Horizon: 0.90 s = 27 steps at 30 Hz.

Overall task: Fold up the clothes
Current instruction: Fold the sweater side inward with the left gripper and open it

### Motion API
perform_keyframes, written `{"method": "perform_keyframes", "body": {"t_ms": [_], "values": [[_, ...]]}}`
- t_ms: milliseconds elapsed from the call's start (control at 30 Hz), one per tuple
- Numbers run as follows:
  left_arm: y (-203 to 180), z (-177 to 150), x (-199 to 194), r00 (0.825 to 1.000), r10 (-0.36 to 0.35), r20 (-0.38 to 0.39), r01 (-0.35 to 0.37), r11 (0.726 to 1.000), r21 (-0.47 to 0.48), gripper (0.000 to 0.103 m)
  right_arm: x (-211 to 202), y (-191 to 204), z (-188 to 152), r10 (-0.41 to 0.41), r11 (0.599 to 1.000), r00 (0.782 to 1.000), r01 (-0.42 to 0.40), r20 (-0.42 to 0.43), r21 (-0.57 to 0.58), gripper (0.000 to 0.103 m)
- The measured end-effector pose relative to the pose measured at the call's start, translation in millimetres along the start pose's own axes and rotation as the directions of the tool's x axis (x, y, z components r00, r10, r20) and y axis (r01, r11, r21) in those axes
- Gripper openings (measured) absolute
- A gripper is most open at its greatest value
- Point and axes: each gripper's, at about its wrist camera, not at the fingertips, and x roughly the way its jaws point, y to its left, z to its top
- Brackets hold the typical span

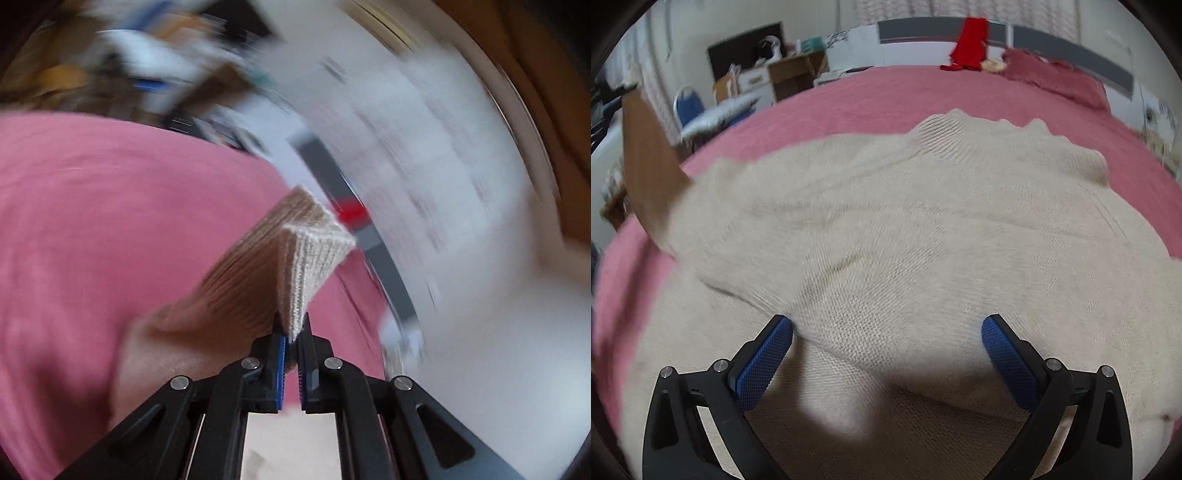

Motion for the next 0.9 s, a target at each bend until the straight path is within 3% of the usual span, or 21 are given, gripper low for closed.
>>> {"method": "perform_keyframes", "body": {"t_ms": [67,133,233,333,433,467,500,633,767,833,900], "values": [[-51,-27,36,0.995,-0.025,-0.100,0.035,0.994,0.101,0.004,-22,-24,1,0.033,0.990,0.999,-0.036,0.020,0.140,0.103],[-90,-73,79,0.980,-0.012,-0.197,0.049,0.981,0.186,0.004,-52,-61,-8,0.053,0.948,0.997,-0.068,0.056,0.312,0.103],[-141,-151,145,0.941,0.041,-0.336,0.065,0.952,0.298,0.005,-86,-103,-30,0.007,0.903,0.998,-0.036,0.069,0.429,0.103],[-160,-230,208,0.876,0.155,-0.457,0.033,0.925,0.378,0.007,-119,-146,-64,-0.029,0.859,0.997,-0.015,0.078,0.512,0.103],[-147,-294,251,0.774,0.329,-0.542,-0.064,0.891,0.449,0.008,-140,-178,-95,-0.010,0.815,0.997,-0.034,0.072,0.579,0.103],[-141,-305,255,0.750,0.341,-0.567,-0.079,0.897,0.435,0.008,-145,-186,-103,-0.007,0.806,0.998,-0.035,0.069,0.591,0.103],[-135,-313,253,0.738,0.328,-0.590,-0.080,0.910,0.406,0.008,-149,-191,-109,-0.011,0.803,0.998,-0.032,0.068,0.595,0.103],[-137,-321,217,0.759,0.245,-0.603,0.029,0.912,0.409,0.012,-152,-204,-118,-0.028,0.793,0.996,-0.029,0.085,0.608,0.103],[-141,-304,174,0.806,0.203,-0.555,0.120,0.863,0.490,0.013,-138,-203,-89,0.051,0.769,0.986,-0.142,0.161,0.623,0.103],[-136,-290,164,0.829,0.212,-0.518,0.119,0.838,0.533,0.014,-124,-201,-70,0.098,0.764,0.980,-0.186,0.174,0.618,0.103],[-133,-288,158,0.849,0.248,-0.466,0.092,0.800,0.593,0.016,-105,-203,-54,0.157,0.714,0.971,-0.239,0.181,0.658,0.103]]}}
